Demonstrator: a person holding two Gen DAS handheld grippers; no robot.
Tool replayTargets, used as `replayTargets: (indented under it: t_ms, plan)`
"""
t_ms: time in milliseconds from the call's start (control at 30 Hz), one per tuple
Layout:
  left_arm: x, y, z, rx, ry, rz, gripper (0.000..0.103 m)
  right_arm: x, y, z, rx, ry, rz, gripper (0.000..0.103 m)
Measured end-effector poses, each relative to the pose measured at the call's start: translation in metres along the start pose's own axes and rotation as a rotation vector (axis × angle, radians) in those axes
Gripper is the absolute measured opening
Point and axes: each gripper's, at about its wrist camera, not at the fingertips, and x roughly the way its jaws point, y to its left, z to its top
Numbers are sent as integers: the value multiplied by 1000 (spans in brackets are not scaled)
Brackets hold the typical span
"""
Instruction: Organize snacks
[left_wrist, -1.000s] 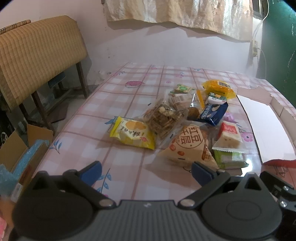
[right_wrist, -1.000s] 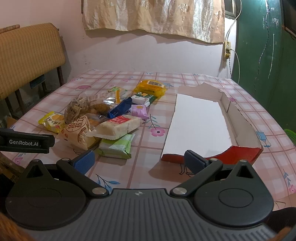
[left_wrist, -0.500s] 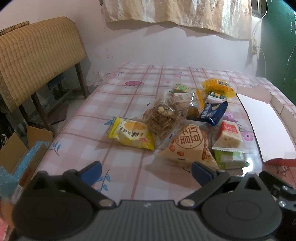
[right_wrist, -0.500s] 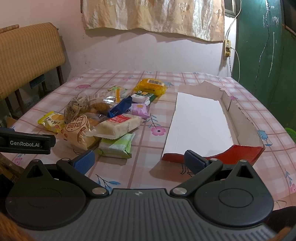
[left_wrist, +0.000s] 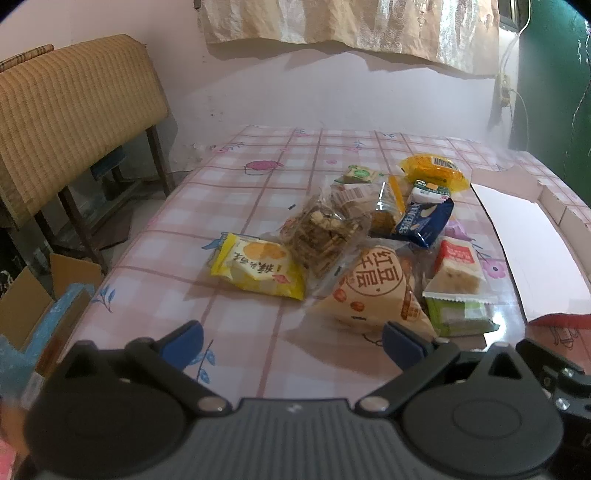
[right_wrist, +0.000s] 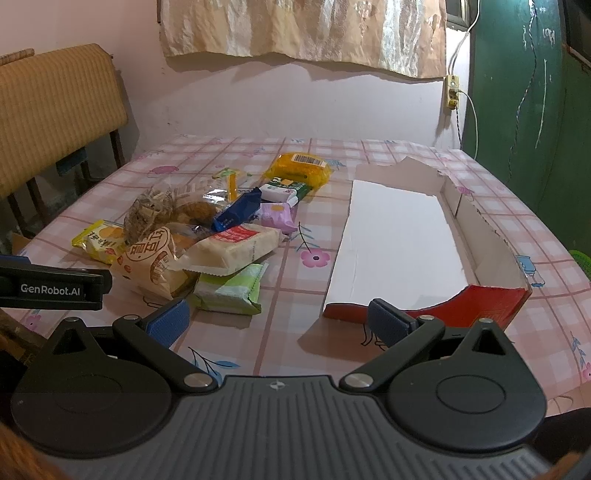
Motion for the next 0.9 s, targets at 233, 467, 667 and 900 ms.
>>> replayTargets:
  t_ms: [233,467,667,900]
  plan:
    - [7,-5,7,24,-10,-14,102,1,0,-1,1,2,-1,103]
    - [19,-14,25,45,-28,-73,102,5,-3,0,11,3,-10,103]
    - [45,-27,38,113,-4,-115,102,8,-1,2,-1,-5,-22,103]
    - [71,-41,36,166,49,-195,74,11,-4,5,-13,-13,-35,103]
